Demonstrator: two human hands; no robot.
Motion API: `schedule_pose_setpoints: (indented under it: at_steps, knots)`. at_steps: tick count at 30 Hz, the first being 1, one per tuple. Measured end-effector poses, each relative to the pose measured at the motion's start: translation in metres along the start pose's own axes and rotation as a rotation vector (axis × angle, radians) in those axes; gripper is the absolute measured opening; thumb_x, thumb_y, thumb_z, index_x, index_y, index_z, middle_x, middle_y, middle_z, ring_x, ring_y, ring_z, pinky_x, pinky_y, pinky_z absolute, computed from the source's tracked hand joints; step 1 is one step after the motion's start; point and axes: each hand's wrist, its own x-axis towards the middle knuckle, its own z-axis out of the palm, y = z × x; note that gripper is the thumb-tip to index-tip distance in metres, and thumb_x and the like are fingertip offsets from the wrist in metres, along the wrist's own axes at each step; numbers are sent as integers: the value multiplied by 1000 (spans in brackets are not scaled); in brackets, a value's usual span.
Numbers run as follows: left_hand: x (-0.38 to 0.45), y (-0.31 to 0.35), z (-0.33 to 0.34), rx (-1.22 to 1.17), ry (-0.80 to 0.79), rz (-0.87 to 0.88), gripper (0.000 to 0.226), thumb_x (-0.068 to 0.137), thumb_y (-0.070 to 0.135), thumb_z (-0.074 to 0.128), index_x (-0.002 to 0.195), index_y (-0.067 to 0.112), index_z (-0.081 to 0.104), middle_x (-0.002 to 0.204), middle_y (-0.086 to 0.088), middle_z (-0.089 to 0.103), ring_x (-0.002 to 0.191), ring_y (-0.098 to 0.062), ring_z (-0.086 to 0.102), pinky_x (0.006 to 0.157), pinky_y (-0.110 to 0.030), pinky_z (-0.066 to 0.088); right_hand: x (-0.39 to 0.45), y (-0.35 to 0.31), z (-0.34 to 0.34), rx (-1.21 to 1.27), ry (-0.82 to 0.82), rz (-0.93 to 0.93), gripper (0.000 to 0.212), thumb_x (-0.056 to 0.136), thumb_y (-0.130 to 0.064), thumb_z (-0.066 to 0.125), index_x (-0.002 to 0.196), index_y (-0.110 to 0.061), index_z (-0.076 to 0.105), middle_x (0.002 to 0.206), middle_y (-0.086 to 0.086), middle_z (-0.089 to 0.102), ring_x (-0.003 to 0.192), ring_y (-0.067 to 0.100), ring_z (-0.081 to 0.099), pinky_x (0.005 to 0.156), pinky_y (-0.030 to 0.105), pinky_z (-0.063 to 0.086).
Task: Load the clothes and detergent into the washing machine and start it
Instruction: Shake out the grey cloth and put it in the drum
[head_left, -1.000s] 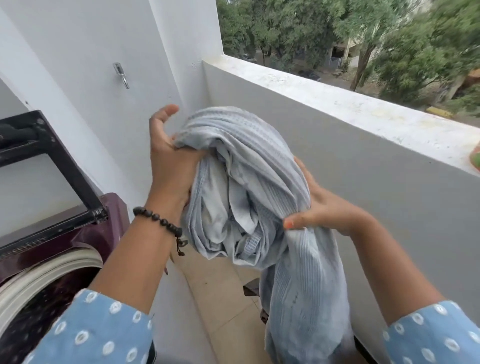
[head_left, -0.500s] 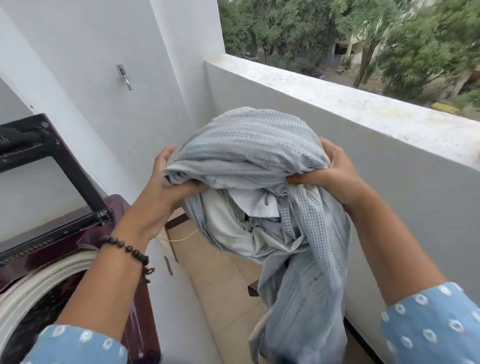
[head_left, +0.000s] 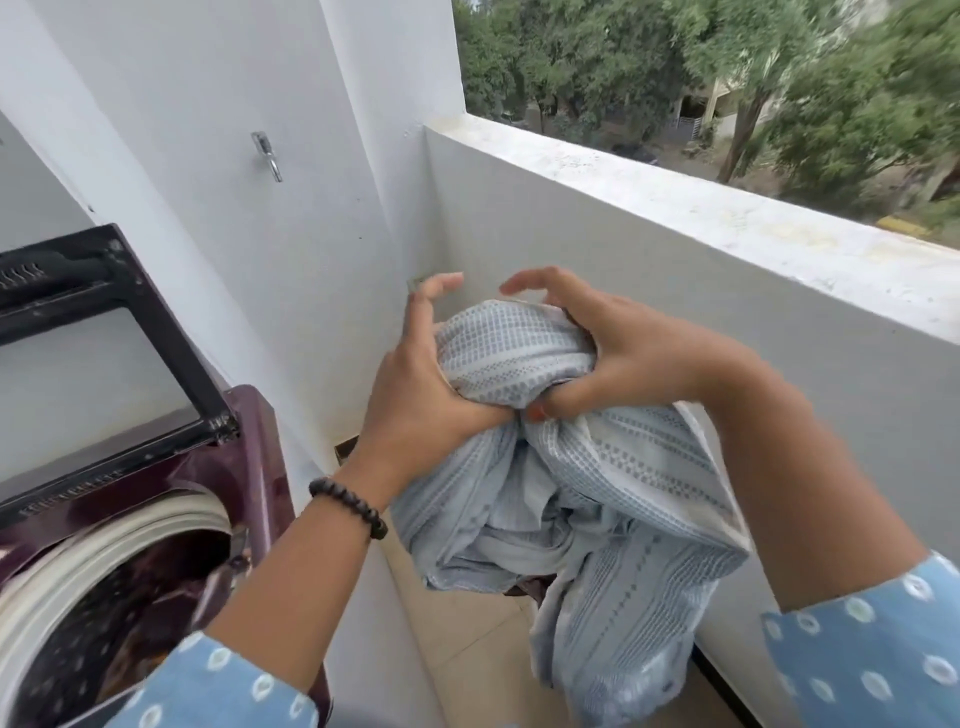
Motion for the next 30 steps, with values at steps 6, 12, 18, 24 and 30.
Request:
schedule_pose_setpoints:
  at_steps: [6,12,18,24,30]
  knots:
    - [14,-1,-25,-416,270,-83,96,46,20,88,128,25,39,119,-14,61,88,-13,69,78,-28,56,-37,55,14,499,-44,68,128,48,-58,89,148,-51,9,153,-26,26,137,-3,35,113,28,33]
    - [28,2,-44,-887,396,-97,95,55,10,80,137,-8,35,121,-26,55,103,-31,60,92,-46,52,-44,85,39,808,39,109,130,49,-46,94,152,-16,20,145,3,49,129,23,52,93,31,51]
    - [18,3,-28,-1149,332,-191,89,43,35,95,118,5,57,106,-13,63,99,-29,64,90,-45,53,-17,55,43,1025,354,-96,72,66,-5,76,133,-5,46,118,8,67,109,25,65,84,37,54]
    - [-6,-32,-30,-759,121,-467,95,63,41,89,142,23,39,123,-4,64,111,-26,65,81,-42,58,-10,51,31,990,639,18,63,58,5,70,116,-15,59,104,6,72,95,28,70,76,42,57]
    - [-23,-24,-56,-184,-284,-405,142,64,17,90,140,61,-21,163,12,-7,147,-3,1,111,-30,18,-3,35,22,263,469,-8,65,60,-7,82,116,-32,60,105,-13,67,97,-2,63,78,18,51]
